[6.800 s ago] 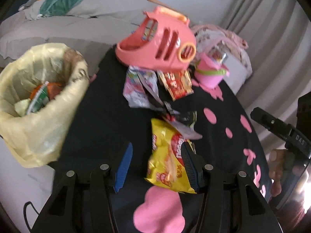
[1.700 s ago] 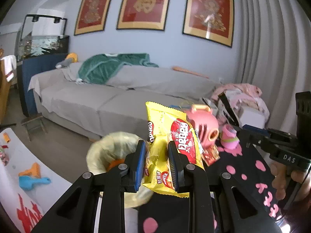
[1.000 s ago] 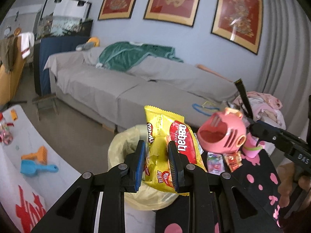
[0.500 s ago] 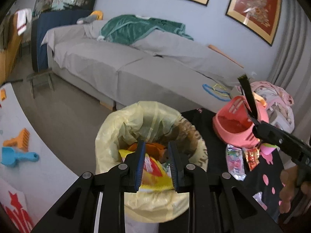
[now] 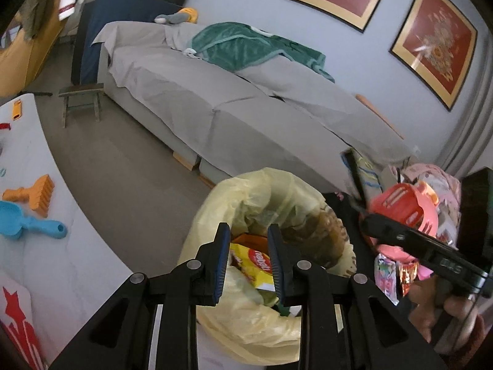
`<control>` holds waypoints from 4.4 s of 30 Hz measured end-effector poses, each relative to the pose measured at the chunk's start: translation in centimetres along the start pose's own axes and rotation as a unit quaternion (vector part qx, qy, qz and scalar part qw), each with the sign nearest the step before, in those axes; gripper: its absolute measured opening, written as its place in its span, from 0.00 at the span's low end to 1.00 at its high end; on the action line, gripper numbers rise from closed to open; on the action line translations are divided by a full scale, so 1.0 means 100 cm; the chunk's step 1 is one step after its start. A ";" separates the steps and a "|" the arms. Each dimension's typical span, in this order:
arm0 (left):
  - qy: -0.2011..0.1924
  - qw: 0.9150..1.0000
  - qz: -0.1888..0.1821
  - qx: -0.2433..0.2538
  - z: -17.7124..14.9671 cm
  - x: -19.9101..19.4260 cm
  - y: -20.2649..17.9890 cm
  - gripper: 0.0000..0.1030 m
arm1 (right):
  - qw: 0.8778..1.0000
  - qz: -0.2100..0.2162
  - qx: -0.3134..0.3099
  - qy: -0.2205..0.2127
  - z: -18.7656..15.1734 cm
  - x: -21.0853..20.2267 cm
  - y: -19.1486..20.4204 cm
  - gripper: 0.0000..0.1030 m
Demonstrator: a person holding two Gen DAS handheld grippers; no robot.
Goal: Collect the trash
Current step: 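Carry the Rebati bag and black-white wrapper to the yellow trash bag with both grippers, then release both items into the yellow trash bag and move both grippers back over the table, then grasp the red-gold snack packet with the right gripper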
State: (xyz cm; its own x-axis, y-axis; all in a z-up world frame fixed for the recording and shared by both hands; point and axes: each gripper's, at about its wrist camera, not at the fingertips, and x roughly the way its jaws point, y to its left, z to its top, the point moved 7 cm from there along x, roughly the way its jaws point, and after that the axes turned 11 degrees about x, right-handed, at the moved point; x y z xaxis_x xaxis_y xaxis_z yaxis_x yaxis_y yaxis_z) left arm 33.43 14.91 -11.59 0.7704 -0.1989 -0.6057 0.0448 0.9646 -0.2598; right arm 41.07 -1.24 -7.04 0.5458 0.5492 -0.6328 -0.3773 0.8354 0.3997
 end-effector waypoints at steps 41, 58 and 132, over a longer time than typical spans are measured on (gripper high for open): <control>0.121 0.962 -0.179 0.169 -0.064 0.051 -0.241 0.47 | 0.974 -0.187 0.123 -0.034 -0.068 -0.157 -0.260 0.45; 0.122 0.960 -0.182 0.172 -0.068 0.052 -0.239 0.47 | 0.990 -0.044 0.107 0.082 -0.120 -0.117 -0.227 0.47; 0.230 0.932 -0.236 0.153 -0.174 0.015 -0.304 0.47 | 0.985 -0.166 0.052 0.011 -0.201 -0.249 -0.189 0.26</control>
State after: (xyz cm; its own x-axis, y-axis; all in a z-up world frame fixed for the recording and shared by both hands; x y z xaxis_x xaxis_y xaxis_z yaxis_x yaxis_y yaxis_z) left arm 22.16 -17.76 -17.73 0.2678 -0.5984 -0.7551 0.5424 0.7414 -0.3951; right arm 19.60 -31.16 -12.18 0.6102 0.2459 -0.7532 -0.1018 0.9671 0.2333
